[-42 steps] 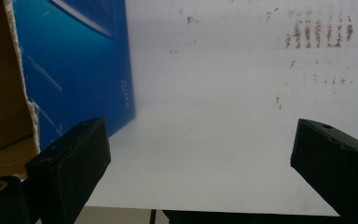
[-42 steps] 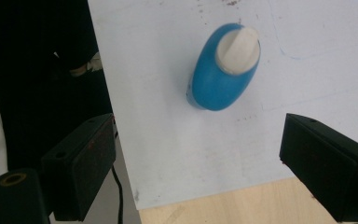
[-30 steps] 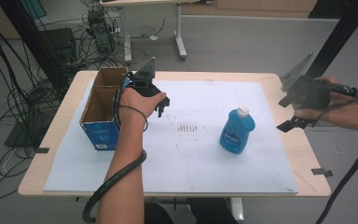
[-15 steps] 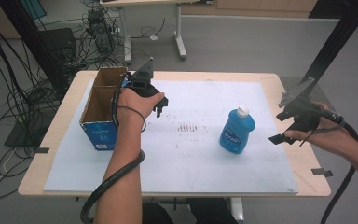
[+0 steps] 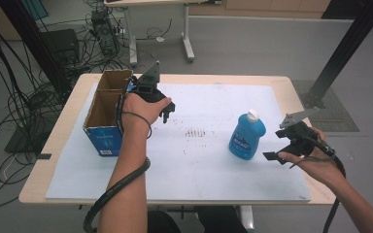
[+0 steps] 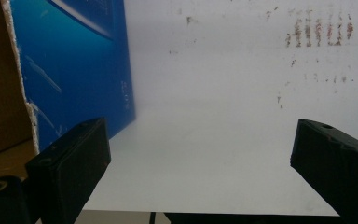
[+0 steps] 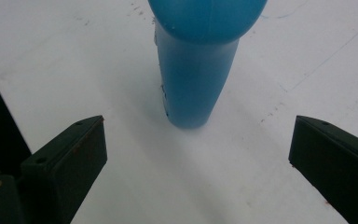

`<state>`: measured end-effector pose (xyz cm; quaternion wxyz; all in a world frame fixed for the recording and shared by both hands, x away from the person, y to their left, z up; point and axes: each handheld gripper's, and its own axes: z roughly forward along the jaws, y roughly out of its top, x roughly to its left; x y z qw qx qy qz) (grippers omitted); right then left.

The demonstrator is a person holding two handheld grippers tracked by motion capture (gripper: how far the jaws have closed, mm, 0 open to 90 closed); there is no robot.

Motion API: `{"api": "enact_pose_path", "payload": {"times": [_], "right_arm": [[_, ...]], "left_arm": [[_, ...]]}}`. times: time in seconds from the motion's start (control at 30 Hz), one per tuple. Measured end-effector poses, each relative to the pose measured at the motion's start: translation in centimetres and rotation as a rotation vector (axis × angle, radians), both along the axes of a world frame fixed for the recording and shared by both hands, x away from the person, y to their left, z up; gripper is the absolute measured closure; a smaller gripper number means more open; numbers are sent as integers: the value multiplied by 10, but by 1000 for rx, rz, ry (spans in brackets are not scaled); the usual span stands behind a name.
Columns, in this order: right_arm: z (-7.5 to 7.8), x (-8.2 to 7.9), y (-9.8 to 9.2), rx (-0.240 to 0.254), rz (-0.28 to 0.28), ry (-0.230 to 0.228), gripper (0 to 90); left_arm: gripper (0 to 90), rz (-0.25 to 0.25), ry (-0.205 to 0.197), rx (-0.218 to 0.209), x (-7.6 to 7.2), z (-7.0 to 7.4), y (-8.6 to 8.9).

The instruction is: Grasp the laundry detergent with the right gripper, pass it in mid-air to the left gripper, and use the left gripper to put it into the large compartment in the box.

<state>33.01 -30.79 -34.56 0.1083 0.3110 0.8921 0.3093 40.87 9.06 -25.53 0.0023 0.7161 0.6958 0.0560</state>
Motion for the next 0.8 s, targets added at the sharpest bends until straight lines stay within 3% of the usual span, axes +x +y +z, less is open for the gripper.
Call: {"api": "enact_pose_path", "payload": {"times": [0.23,0.8], "right_arm": [[-27,2,9,101,-85,-55,29],[-52,11,31,181,-135,-125,26]], "left_arm": [[52,-4,-5,0,-1,0,-1],[52,-12,0,9,-1,-2,-1]]}}
